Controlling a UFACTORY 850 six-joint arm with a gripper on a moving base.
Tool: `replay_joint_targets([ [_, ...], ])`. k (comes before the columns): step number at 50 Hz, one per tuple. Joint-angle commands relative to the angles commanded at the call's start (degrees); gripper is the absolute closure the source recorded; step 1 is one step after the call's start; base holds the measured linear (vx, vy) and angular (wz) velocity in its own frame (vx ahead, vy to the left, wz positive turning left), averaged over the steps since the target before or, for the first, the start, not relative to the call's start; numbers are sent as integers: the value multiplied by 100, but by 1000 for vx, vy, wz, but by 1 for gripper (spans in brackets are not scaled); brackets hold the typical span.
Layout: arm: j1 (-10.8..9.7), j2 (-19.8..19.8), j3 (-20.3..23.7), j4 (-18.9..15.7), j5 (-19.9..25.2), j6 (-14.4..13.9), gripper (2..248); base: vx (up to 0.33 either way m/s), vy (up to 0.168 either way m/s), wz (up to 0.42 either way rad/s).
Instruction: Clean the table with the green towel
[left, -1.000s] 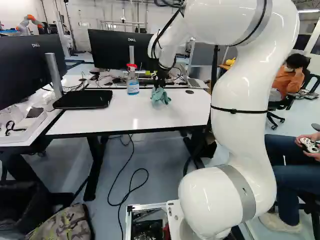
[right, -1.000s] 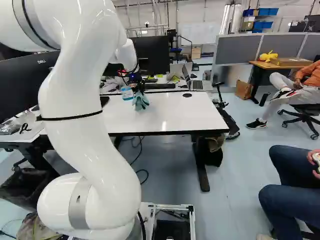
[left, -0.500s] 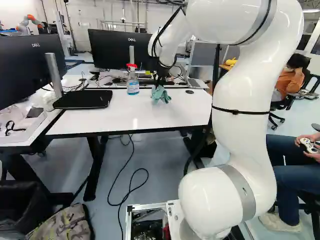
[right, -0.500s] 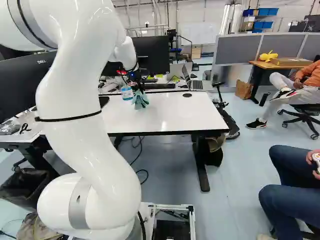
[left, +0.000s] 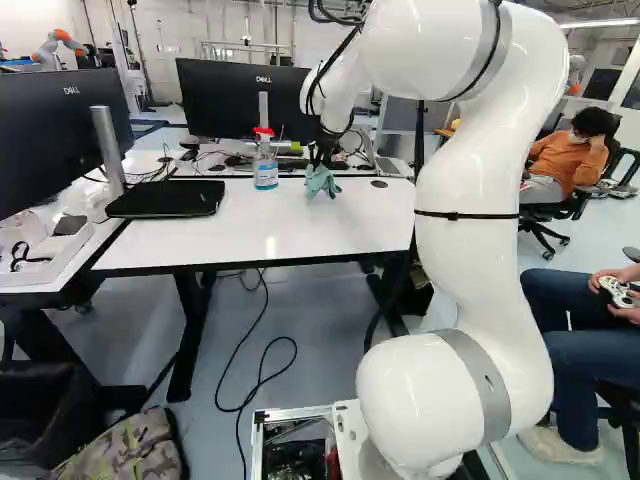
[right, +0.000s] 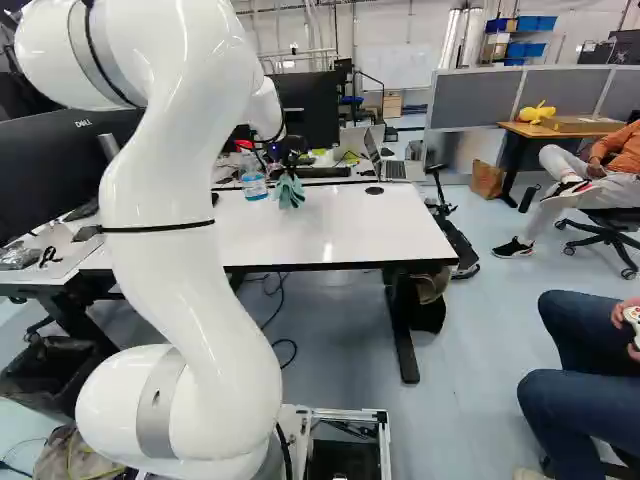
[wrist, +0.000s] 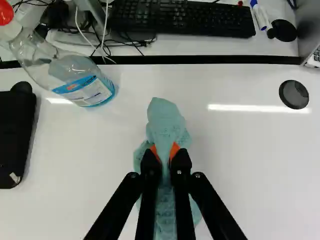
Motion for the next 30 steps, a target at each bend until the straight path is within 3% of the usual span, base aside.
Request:
replay_joint_targets([
  [30, 51, -508, -236, 0, 1202, 0, 213, 0, 0, 0],
])
